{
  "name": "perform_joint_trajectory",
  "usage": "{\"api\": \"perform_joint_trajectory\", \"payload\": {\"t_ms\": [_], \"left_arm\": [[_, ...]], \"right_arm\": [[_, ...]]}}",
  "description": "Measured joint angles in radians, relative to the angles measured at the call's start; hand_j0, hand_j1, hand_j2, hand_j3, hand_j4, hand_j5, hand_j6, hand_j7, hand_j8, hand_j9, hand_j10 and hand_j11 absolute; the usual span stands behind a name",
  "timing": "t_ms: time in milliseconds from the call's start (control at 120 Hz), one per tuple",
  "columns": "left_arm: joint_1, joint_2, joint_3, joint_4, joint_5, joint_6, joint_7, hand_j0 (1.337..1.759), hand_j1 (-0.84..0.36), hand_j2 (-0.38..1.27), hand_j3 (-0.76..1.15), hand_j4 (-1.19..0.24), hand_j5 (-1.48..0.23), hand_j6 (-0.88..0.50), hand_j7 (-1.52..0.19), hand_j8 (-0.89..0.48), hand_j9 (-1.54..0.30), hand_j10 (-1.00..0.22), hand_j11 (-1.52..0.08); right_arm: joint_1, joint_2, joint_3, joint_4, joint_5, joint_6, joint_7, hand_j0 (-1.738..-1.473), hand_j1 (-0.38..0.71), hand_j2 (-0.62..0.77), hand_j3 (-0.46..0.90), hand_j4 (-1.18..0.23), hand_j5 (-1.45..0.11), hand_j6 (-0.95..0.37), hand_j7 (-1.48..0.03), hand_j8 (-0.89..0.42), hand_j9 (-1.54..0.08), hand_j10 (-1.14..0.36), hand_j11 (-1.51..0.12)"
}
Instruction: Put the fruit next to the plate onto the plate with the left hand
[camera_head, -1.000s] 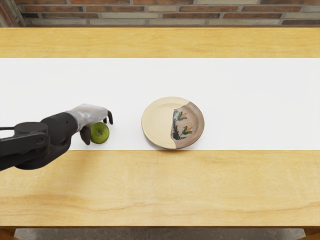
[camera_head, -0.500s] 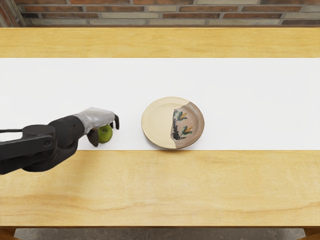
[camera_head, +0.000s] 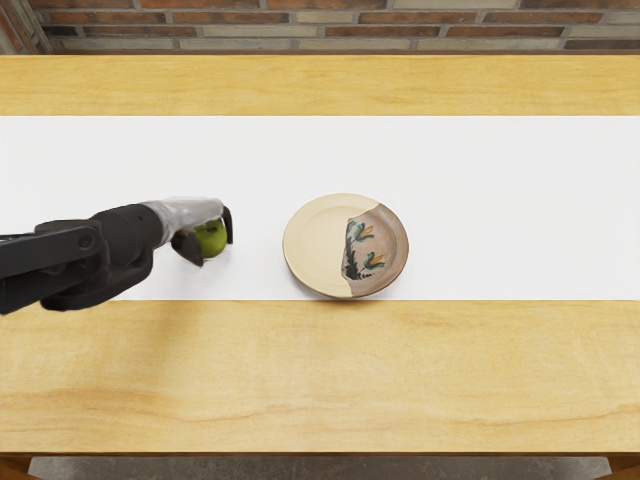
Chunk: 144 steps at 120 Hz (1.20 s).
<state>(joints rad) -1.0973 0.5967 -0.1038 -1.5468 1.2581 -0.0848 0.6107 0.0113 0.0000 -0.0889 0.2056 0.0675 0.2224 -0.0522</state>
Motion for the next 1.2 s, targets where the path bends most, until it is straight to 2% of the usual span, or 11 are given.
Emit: {"api": "perform_joint_trajectory", "payload": {"t_ms": [217, 300, 433, 517, 608, 683, 750, 967, 1050, 1100, 1200], "left_arm": [[-0.002, -0.006, -0.212, 0.019, -0.295, -0.002, 0.000, 1.646, -0.42, 0.22, 0.00, -0.47, -0.88, -0.25, -0.87, -0.26, -0.87, -0.55, -0.88], [0.003, -0.057, -0.294, 0.021, -0.388, -0.008, 0.000, 1.646, -0.41, 0.23, 0.00, -0.47, -0.88, -0.25, -0.87, -0.28, -0.87, -0.55, -0.88], [0.004, -0.125, -0.382, 0.024, -0.466, -0.019, 0.000, 1.644, -0.45, 0.31, 0.00, -0.46, -0.88, -0.23, -0.87, -0.27, -0.87, -0.56, -0.88], [0.000, -0.175, -0.400, 0.028, -0.483, -0.023, 0.000, 1.645, -0.41, 0.25, 0.00, -0.47, -0.88, -0.25, -0.87, -0.29, -0.87, -0.57, -0.88], [-0.021, -0.225, -0.385, 0.043, -0.447, -0.054, 0.000, 1.646, -0.41, 0.25, 0.00, -0.48, -0.87, -0.26, -0.87, -0.30, -0.87, -0.58, -0.88], [-0.032, -0.264, -0.335, 0.063, -0.340, -0.090, 0.001, 1.644, -0.46, 0.41, 0.00, -0.48, -0.88, -0.25, -0.88, -0.29, -0.88, -0.59, -0.89], [-0.029, -0.294, -0.293, 0.081, -0.240, -0.108, 0.001, 1.644, -0.41, 0.34, 0.00, -0.51, -0.88, -0.28, -0.88, -0.32, -0.87, -0.61, -0.88], [-0.033, -0.384, -0.172, 0.212, -0.030, -0.105, 0.001, 1.647, -0.35, 0.22, 0.00, -0.56, -0.88, -0.33, -0.89, -0.37, -0.88, -0.65, -0.88], [-0.030, -0.399, -0.155, 0.237, 0.017, -0.075, 0.001, 1.647, -0.39, 0.31, 0.00, -0.55, -0.89, -0.32, -0.89, -0.36, -0.89, -0.65, -0.89], [-0.026, -0.413, -0.150, 0.244, 0.037, -0.062, 0.000, 1.645, -0.40, 0.29, 0.00, -0.54, -0.90, -0.31, -0.90, -0.35, -0.90, -0.63, -0.91], [-0.022, -0.428, -0.144, 0.251, 0.065, -0.046, 0.001, 1.642, -0.43, 0.34, 0.00, -0.51, -0.90, -0.28, -0.91, -0.32, -0.91, -0.62, -0.92]], "right_arm": [[0.001, 0.000, 0.000, 0.000, 0.000, 0.000, 0.000, -1.658, -0.33, 0.00, 0.00, -0.01, -0.02, -0.01, -0.02, -0.01, -0.02, -0.01, -0.02], [0.001, 0.000, 0.000, -0.001, 0.000, 0.000, 0.000, -1.658, -0.33, 0.00, 0.00, -0.01, -0.02, -0.01, -0.02, -0.01, -0.02, -0.01, -0.02], [0.001, 0.000, 0.000, 0.000, 0.000, 0.000, 0.000, -1.658, -0.33, 0.00, 0.00, -0.01, -0.02, -0.01, -0.02, -0.01, -0.02, -0.01, -0.02], [0.001, 0.000, 0.000, 0.000, 0.000, 0.000, 0.000, -1.658, -0.33, 0.00, 0.00, -0.01, -0.02, -0.01, -0.02, -0.01, -0.02, -0.01, -0.02], [0.001, 0.000, 0.000, 0.000, 0.000, 0.000, 0.000, -1.658, -0.33, 0.00, 0.00, -0.01, -0.02, -0.01, -0.02, -0.01, -0.02, -0.01, -0.02], [0.001, 0.000, 0.000, 0.000, 0.000, 0.000, 0.000, -1.658, -0.33, 0.00, 0.00, -0.01, -0.02, -0.01, -0.02, -0.01, -0.02, -0.01, -0.02], [0.001, 0.000, 0.000, 0.000, 0.000, 0.000, 0.000, -1.658, -0.33, 0.00, 0.00, -0.01, -0.02, -0.01, -0.02, -0.01, -0.02, -0.01, -0.02], [0.001, 0.000, 0.000, 0.001, 0.000, 0.000, 0.000, -1.658, -0.33, 0.00, 0.00, -0.01, -0.02, -0.01, -0.02, -0.01, -0.02, -0.01, -0.02], [0.001, 0.000, 0.000, 0.000, 0.000, 0.000, 0.000, -1.658, -0.33, 0.00, 0.00, -0.01, -0.02, -0.01, -0.02, -0.01, -0.02, -0.01, -0.02], [0.001, 0.000, 0.000, 0.000, 0.000, 0.000, 0.000, -1.658, -0.33, 0.00, 0.00, -0.01, -0.02, -0.01, -0.02, -0.01, -0.02, -0.01, -0.02], [0.001, 0.000, 0.000, 0.000, 0.000, 0.000, 0.000, -1.658, -0.33, 0.00, 0.00, -0.01, -0.02, -0.01, -0.02, -0.01, -0.02, -0.01, -0.02]]}}
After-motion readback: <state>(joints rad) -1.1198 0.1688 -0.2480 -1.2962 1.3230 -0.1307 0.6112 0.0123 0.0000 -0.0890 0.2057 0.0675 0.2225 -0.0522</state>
